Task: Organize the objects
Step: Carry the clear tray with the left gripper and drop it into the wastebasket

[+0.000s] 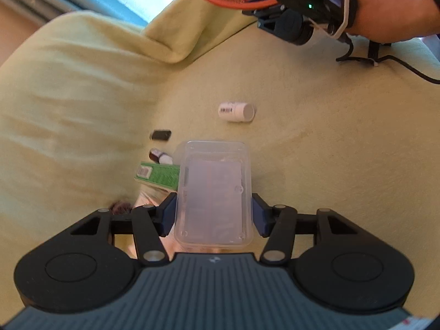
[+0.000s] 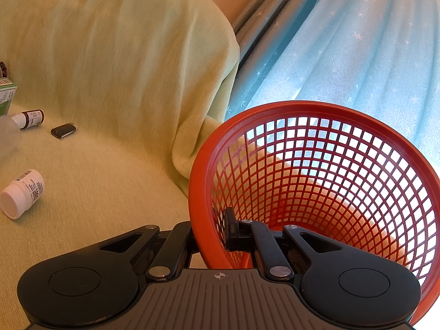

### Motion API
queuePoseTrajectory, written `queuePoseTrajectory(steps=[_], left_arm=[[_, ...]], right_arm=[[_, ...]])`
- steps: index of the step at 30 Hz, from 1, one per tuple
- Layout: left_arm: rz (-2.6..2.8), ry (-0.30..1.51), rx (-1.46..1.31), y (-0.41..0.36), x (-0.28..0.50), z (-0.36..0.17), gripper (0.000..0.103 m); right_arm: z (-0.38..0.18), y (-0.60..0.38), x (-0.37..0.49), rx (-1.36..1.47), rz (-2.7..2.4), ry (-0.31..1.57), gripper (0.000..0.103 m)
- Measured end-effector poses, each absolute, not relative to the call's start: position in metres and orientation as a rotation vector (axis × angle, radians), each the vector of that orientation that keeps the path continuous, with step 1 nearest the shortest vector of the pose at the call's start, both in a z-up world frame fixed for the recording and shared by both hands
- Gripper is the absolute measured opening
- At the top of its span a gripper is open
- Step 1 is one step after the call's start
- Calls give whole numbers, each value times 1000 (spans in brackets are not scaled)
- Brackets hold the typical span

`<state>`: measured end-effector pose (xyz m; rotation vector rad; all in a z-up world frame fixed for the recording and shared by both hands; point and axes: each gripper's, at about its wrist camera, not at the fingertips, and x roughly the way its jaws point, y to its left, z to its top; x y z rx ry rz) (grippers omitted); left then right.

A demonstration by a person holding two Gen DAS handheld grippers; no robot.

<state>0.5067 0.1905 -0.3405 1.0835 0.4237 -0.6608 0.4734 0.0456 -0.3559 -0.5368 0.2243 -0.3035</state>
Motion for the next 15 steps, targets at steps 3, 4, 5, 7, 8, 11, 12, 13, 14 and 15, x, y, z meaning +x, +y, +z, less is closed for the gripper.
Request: queuePoseTrajectory(steps=[3,4,5,7,8,11,12,13,14,15], left_arm=[[-692,372,1136,185,509,-328,51],[-703,354,1149,182,511,-323,51],[-709,340,1159,180,512,-319,51],[-742,312,1171,173,516,-308,51],[-758,306,1168,169,520,-304,51],[-800,295,1146,158,530,-289,51],[-815,294,1128,154,533,-283,51],[-834,281,1124,150,535,-279,51],[-846,264,1133,145,537,-276,51],[-853,245,1147,140,539,-273,51]], right_arm=[[-356,45,473,-536,-304,224,2],[-356,45,473,-535,-304,224,2],[-356,46,473,-535,-304,224,2],[-356,45,473,-535,-304,224,2],[-356,45,473,-536,-304,224,2],[-356,46,473,-533,-304,223,2],[-356,46,472,-533,-304,223,2],[-356,46,472,-533,-304,224,2],[-356,46,472,-533,-304,224,2],[-356,46,472,-532,-304,224,2]])
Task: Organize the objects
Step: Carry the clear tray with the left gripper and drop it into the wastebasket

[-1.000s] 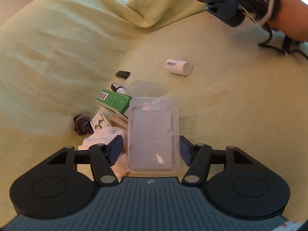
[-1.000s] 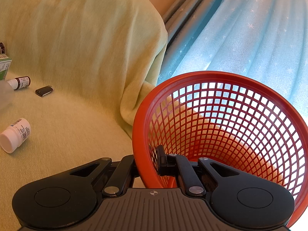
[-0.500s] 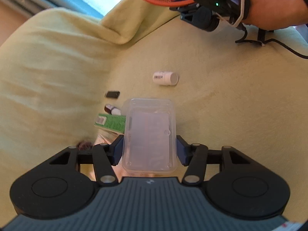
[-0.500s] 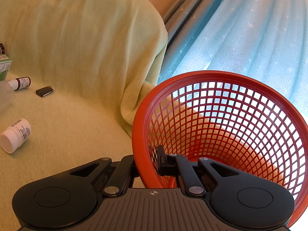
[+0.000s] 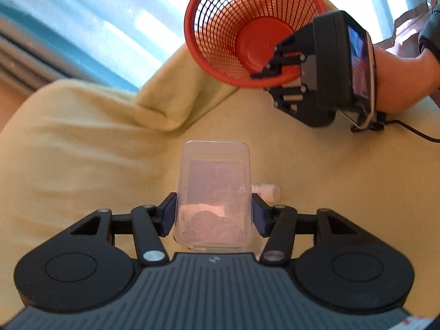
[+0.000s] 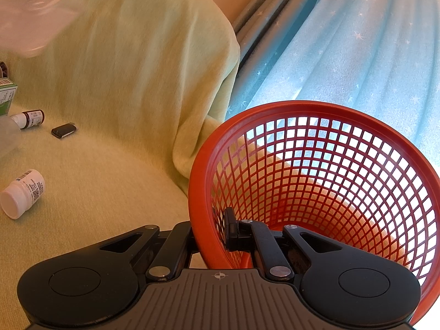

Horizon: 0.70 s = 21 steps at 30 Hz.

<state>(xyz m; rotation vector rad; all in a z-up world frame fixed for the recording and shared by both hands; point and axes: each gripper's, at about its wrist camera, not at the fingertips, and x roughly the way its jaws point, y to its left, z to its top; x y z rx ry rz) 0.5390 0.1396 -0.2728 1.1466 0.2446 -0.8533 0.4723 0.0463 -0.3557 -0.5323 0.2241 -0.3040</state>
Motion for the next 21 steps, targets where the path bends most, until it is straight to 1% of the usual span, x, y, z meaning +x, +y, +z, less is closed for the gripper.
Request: queuePoseTrajectory(steps=[7,21], left_arm=[[-941,181,1152,98,549,-252,51],[-1064,130,1138,36,551,-244,51]], right_arm=[[-355,45,472,-530,-304,224,2],[-354,42,470,-526,-302,227,2]])
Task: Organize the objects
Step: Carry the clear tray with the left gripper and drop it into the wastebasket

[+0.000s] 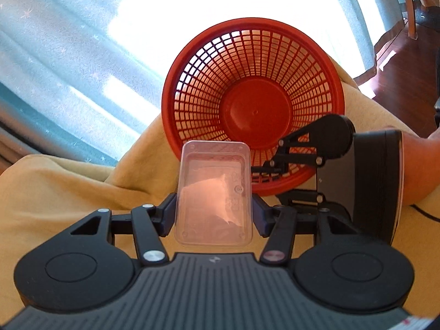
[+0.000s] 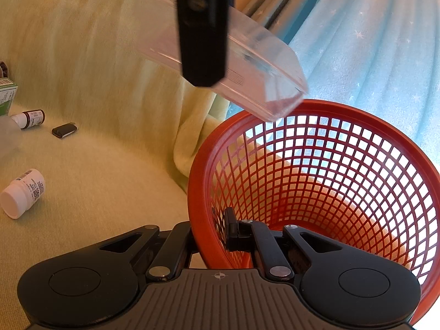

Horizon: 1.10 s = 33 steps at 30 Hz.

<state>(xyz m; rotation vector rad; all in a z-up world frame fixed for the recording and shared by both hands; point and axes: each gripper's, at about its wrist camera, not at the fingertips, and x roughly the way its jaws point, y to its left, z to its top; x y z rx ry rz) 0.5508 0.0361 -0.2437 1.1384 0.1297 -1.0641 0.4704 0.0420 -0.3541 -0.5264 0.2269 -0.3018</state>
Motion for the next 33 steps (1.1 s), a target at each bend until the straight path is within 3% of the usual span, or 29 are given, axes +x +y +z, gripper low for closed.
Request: queuePoseTrajectory(steps=[22,23,26,33], left_arm=[[-1181,138,1006,-27,560,-232,52],[-1186,147,992,-31,561,-231,53],[-1194,148,954,-41,563,-230,71],[-1183,149,911,-32,563,-219,71]], right_arm=[[-351,40,470,-498,-303,223,2],[-351,40,470,-499,-303,223,2],[-351,40,470,-498,-303,224,2],[-351,37,470,-485,-305,232,2]])
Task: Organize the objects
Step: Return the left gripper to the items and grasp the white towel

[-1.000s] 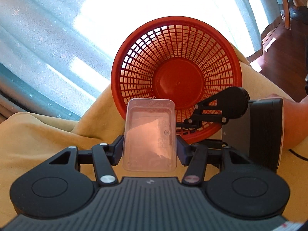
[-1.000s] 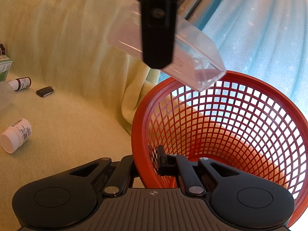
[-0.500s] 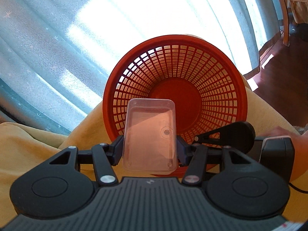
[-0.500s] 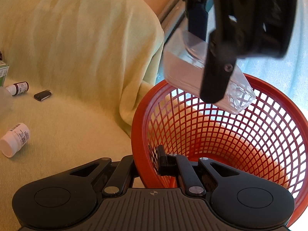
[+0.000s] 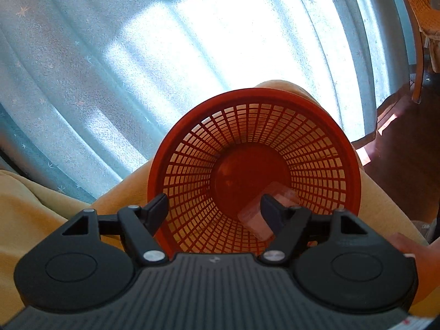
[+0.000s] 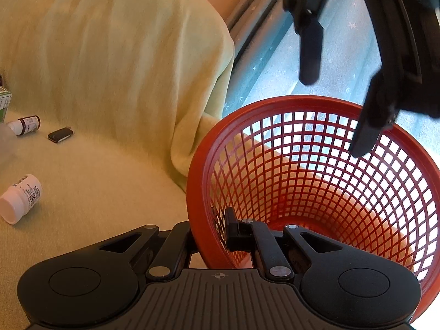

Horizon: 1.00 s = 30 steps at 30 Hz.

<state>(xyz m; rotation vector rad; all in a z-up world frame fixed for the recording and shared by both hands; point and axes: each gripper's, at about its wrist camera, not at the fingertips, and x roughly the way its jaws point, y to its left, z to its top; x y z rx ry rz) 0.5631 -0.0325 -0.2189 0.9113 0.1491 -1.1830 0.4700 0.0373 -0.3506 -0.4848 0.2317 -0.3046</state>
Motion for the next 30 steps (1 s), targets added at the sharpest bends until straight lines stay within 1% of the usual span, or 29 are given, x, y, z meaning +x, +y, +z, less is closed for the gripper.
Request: queuePoseTrajectory(steps=[7,14,23,24,30], left_arm=[[-1105,206,898,16,574,-214,71],[-958,319,848,86,597,-214,72],[-795,523,875,166,626,-268,74],[-783,548,867,173,628,-274,75],[-731,684,747,199,643,-297,75]], right_arm=[[-350,36,467,-480,-307,226,3],[-351,36,470,-482,-307,225,2],[-352,39,474,-484,-312,221,2],[-352,39,474,-482,-312,222,2],[-353,41,475,-489,-312,225,2]])
